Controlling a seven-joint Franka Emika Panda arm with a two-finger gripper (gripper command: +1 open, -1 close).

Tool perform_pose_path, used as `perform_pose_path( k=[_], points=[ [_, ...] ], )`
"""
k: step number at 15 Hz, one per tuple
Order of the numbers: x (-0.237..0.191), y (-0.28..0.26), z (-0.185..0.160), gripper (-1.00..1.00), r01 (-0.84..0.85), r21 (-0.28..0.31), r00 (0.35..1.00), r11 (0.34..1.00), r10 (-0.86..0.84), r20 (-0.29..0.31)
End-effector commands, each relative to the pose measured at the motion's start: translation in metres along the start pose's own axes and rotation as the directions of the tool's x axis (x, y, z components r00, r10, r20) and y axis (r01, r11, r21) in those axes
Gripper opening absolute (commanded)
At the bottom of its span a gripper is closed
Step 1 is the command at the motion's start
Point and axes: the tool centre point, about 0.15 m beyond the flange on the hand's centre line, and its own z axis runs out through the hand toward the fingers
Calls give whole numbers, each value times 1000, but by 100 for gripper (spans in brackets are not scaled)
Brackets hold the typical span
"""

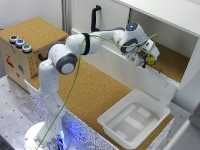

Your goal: Place the grasped yellow block inside the right cabinet

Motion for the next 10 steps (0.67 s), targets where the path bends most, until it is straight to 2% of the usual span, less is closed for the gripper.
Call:
perform_pose_path(
  k=[1, 2, 6, 10],
  points=[
    [-79, -32, -4, 100, 42, 90, 990, 995, -53, 128],
    [-87, -38, 0, 100, 56, 98, 985, 994, -71, 159],
    [-132, -83, 42, 100, 95, 135, 929, 986, -137, 344],
    [-179, -152, 75, 100, 100, 225, 859, 969, -198, 472]
  ],
)
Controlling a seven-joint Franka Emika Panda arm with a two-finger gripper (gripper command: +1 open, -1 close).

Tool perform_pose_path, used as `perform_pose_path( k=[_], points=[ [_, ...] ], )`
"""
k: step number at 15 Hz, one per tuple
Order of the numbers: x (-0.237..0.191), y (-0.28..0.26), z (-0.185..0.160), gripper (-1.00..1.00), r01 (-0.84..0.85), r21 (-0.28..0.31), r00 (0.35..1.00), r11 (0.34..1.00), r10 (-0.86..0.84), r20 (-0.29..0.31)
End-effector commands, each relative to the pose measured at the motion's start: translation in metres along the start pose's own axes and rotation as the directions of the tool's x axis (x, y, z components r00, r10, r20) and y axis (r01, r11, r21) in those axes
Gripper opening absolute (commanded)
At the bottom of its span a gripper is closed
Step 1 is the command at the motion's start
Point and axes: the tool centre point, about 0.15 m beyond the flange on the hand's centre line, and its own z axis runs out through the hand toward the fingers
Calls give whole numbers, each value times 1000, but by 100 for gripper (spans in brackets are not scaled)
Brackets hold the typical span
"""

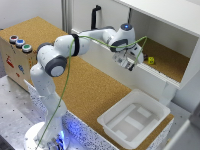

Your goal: Place the grasped yellow block inside the right cabinet

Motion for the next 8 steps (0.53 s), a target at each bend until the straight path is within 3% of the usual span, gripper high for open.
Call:
perform_pose_path(
  k=[1, 8],
  points=[
    [-22, -85, 70, 100, 55, 61, 983, 997, -64, 169],
    [-66, -201, 92, 100, 110, 103, 967, 989, -130, 219]
  ],
)
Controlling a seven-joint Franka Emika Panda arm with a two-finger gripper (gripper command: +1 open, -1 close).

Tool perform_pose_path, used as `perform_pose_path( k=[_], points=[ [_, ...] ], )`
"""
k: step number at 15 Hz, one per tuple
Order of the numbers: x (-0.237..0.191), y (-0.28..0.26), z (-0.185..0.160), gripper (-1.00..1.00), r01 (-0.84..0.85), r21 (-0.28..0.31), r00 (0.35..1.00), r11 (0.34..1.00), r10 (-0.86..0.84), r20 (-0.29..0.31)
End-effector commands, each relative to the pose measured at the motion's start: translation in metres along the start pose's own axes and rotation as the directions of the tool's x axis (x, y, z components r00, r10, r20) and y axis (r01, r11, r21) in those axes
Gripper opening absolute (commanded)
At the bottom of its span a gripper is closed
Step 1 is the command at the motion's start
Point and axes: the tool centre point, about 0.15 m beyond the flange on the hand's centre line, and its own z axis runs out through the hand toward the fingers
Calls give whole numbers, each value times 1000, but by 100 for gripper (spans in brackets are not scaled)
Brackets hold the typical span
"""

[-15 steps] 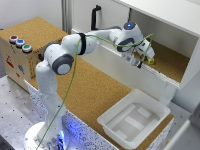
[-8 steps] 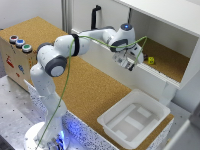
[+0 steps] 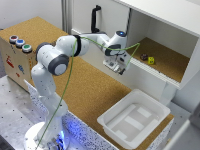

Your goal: Place the grasped yellow block inside the right cabinet

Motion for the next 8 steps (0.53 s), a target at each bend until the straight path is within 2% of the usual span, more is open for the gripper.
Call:
perform_pose_path(
  k=[1, 2, 3, 4, 6, 7, 8],
  points=[
    [-18, -78, 41, 100, 1, 4, 998, 1000, -1, 58],
    [-21, -88, 56, 100, 9, 22, 997, 1000, -11, 79],
    [-23, -104, 71, 100, 50, 30, 996, 998, -52, 76],
    [-25, -118, 77, 100, 78, 63, 994, 995, -83, 65],
    [-29, -152, 77, 100, 155, 83, 987, 985, -157, 21],
    [-31, -166, 72, 100, 187, 115, 982, 976, -187, -6],
    [-32, -185, 67, 100, 233, 115, 973, 966, -231, -27]
  ],
)
